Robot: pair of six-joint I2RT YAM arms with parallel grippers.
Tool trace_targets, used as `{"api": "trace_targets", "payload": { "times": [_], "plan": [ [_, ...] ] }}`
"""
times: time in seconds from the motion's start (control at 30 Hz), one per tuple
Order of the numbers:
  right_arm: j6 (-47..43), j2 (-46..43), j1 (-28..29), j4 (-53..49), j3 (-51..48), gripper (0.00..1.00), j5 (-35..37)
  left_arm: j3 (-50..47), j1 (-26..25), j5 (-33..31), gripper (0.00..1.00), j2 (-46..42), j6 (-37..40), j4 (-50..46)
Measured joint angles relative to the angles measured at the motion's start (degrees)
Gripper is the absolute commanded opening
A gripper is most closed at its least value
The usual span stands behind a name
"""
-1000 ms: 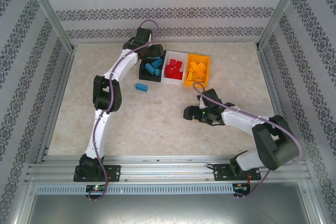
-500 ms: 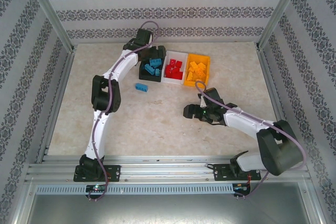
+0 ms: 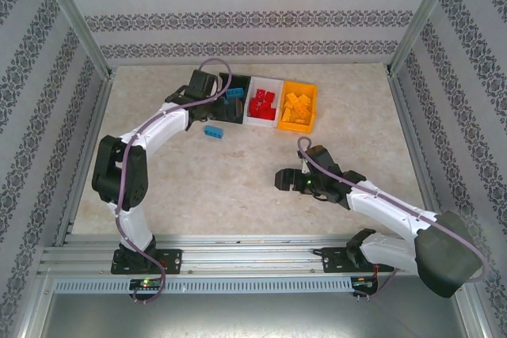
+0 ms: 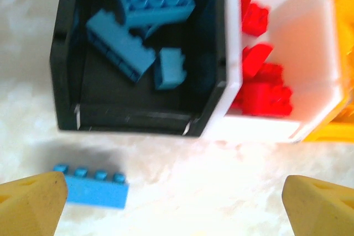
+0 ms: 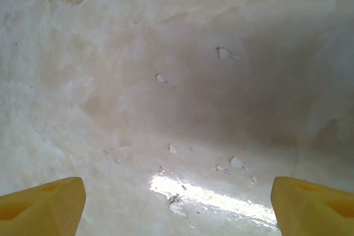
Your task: Sort the legos into containers by color
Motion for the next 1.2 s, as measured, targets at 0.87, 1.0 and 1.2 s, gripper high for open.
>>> {"api": "trace_targets", "payload": {
  "times": [0.87, 1.0, 1.2],
  "plan": [
    [3.32, 0.81, 6.16, -1.44, 0.04, 0.88, 6.1, -2.51, 0.02, -6.64, 1.0, 9.99, 8.35, -1.29],
    [3.34, 1.22, 6.16, -1.46, 0.09, 0.88, 6.43, -0.94, 0.26, -7.08, 1.0, 10.45, 8.92, -1.29],
    [3.37, 1.86, 6.19, -1.6, 0.26, 0.88, 6.45, 0.76, 0.57, -7.45, 0.93, 12.26, 10.16, -1.29]
  ]
}}
